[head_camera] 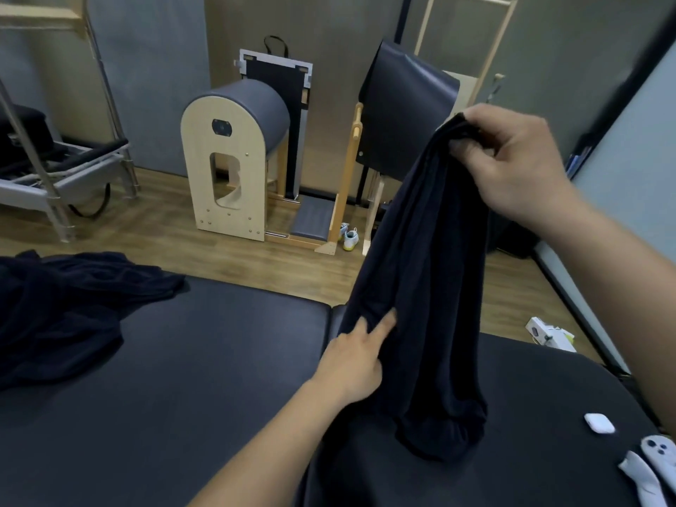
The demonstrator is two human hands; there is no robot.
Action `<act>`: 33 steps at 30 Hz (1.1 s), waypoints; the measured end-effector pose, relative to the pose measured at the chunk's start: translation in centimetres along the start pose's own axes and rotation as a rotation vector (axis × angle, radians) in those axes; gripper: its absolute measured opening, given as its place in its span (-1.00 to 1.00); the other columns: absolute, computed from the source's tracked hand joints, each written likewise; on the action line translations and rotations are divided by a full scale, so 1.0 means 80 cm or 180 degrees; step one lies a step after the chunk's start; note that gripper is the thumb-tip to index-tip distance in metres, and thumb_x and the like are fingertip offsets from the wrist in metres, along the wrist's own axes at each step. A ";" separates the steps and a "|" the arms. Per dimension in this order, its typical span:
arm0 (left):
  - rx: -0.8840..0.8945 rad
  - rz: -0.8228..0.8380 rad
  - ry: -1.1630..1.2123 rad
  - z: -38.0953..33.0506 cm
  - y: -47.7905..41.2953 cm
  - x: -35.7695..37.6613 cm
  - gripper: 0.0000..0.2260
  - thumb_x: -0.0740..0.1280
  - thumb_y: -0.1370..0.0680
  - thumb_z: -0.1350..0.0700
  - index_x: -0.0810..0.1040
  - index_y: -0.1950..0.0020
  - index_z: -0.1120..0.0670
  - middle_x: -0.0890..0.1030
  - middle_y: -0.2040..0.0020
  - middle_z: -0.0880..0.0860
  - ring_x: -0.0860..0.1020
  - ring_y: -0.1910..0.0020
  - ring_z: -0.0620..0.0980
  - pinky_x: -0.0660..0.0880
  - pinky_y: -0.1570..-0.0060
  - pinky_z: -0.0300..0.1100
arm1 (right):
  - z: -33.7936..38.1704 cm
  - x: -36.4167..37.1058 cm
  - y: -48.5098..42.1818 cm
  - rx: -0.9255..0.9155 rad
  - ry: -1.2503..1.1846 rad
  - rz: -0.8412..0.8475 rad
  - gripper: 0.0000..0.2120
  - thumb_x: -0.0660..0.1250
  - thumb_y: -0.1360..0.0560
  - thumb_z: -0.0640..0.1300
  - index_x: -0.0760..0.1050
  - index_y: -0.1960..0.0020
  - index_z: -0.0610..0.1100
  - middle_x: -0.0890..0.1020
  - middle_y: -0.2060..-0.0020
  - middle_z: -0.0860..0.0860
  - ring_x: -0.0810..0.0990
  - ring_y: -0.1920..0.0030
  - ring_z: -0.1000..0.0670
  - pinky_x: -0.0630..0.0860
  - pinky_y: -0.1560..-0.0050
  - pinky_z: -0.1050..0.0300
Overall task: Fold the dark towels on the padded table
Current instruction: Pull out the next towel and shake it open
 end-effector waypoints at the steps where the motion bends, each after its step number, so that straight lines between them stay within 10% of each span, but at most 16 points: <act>1: 0.0186 0.0030 -0.0051 -0.011 -0.006 -0.002 -0.28 0.18 -0.54 0.21 -0.08 -0.59 -0.17 0.37 -0.36 0.17 0.50 -0.14 0.30 0.46 -0.10 0.06 | 0.003 0.002 0.001 -0.0010 -0.0028 0.0029 -0.86 0.31 -0.53 -0.20 0.62 -0.01 -0.15 0.57 0.21 0.42 0.51 0.13 0.36 0.42 0.03 0.36; 7: -0.0827 -0.0100 -0.0350 0.001 -0.035 -0.010 -0.63 0.19 -0.55 0.02 0.44 -0.36 -0.10 0.55 -0.21 0.11 0.56 -0.14 0.21 0.41 0.06 -0.06 | 0.009 -0.004 0.013 0.0044 -0.0188 -0.0138 -0.86 0.31 -0.52 -0.22 0.62 -0.02 -0.14 0.60 0.20 0.30 0.56 0.10 0.24 0.48 0.03 0.25; 15: -0.1810 0.0269 0.0947 0.030 -0.031 0.021 -0.47 0.01 -0.61 -0.24 0.60 -0.12 0.10 0.62 -0.11 0.11 0.58 -0.08 0.15 0.43 0.06 -0.09 | 0.031 -0.009 0.022 0.0146 -0.0815 -0.0284 -0.68 0.27 -0.53 -0.36 0.54 0.03 0.07 0.63 0.18 0.30 0.59 0.08 0.23 0.48 -0.01 0.30; 24: -0.1500 0.0129 -0.0503 0.051 0.001 0.063 -0.54 0.32 -0.47 -0.25 0.52 -0.22 0.04 0.46 -0.26 0.04 0.45 -0.21 0.09 0.40 -0.14 0.01 | -0.002 -0.012 0.034 0.0601 -0.0796 -0.0617 -0.69 0.27 -0.55 -0.30 0.52 0.06 0.13 0.61 0.21 0.35 0.56 0.10 0.26 0.48 0.01 0.31; 28: -0.1840 -0.0243 0.0946 0.104 0.021 0.064 -0.76 0.36 -0.51 -0.16 0.68 0.10 -0.02 0.66 0.09 0.01 0.62 0.01 0.09 0.56 0.06 -0.07 | -0.031 -0.018 0.044 0.0939 -0.0768 -0.0725 -0.73 0.26 -0.56 -0.23 0.52 0.11 0.16 0.61 0.24 0.33 0.55 0.14 0.24 0.49 0.02 0.25; 33: -0.1392 0.0047 0.1797 0.067 0.028 0.079 -0.44 0.29 -0.38 -0.41 0.62 -0.20 -0.08 0.65 -0.13 -0.04 0.59 -0.14 -0.05 0.50 -0.12 -0.22 | -0.029 -0.001 0.044 0.1079 -0.0847 -0.0647 -0.73 0.26 -0.56 -0.24 0.50 0.13 0.13 0.60 0.28 0.36 0.54 0.18 0.28 0.47 0.08 0.32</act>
Point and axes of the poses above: each hand's wrist, its own y-axis away from the middle knuckle, its own x-axis out of the palm, z = x × y, the point moved 3 cm from there along -y, towards the middle knuckle
